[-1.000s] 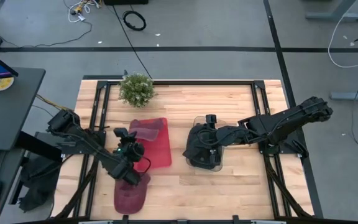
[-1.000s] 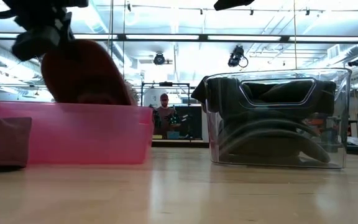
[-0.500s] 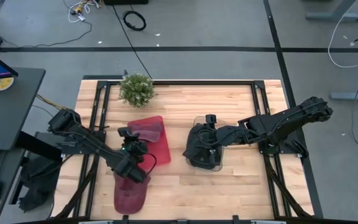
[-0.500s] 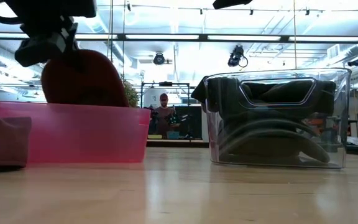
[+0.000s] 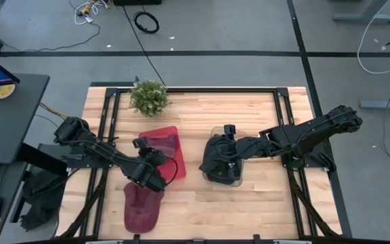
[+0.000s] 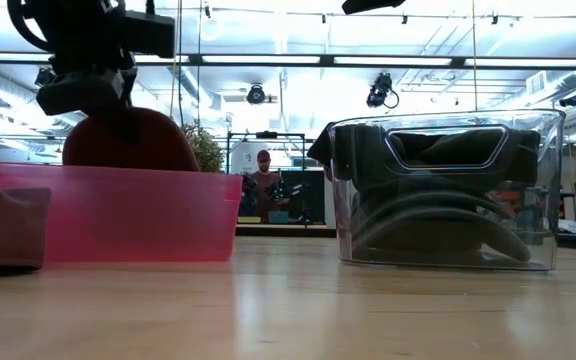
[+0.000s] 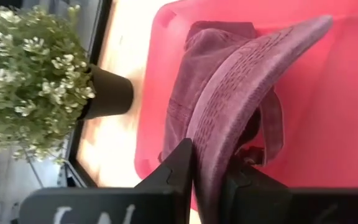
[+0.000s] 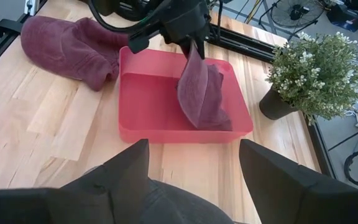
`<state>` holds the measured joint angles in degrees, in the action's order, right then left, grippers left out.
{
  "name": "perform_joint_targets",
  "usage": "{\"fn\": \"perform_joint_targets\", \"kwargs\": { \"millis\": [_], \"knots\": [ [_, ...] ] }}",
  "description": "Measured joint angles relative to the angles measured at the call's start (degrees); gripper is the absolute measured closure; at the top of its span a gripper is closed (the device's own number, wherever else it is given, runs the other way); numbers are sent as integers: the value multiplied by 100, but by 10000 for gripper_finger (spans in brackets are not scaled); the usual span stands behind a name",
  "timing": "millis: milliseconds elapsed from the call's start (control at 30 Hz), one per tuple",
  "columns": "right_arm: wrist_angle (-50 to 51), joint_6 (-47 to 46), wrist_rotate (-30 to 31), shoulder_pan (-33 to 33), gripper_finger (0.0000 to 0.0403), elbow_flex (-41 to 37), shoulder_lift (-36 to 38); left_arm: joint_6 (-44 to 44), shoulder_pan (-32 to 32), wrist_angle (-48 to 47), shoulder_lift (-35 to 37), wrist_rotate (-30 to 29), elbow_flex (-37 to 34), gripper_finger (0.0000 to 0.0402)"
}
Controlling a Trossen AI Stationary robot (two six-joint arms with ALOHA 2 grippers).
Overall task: Pick & Place hat
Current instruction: Put the top maroon cap into the red bin
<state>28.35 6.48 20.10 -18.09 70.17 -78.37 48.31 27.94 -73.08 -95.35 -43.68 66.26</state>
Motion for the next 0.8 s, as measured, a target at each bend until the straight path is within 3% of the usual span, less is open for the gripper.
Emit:
{"fn": "perform_joint_targets", "kwargs": {
  "millis": [233,533,800],
  "knots": [
    [1,0,0,0,150,0,0,-454,18,780,11,164,0,341],
    [1,0,0,0,150,0,0,-759,20,1283,11,1154,97,240],
    [1,0,0,0,150,0,0,-767,221,1353,11,1176,518,185]
  ]
}}
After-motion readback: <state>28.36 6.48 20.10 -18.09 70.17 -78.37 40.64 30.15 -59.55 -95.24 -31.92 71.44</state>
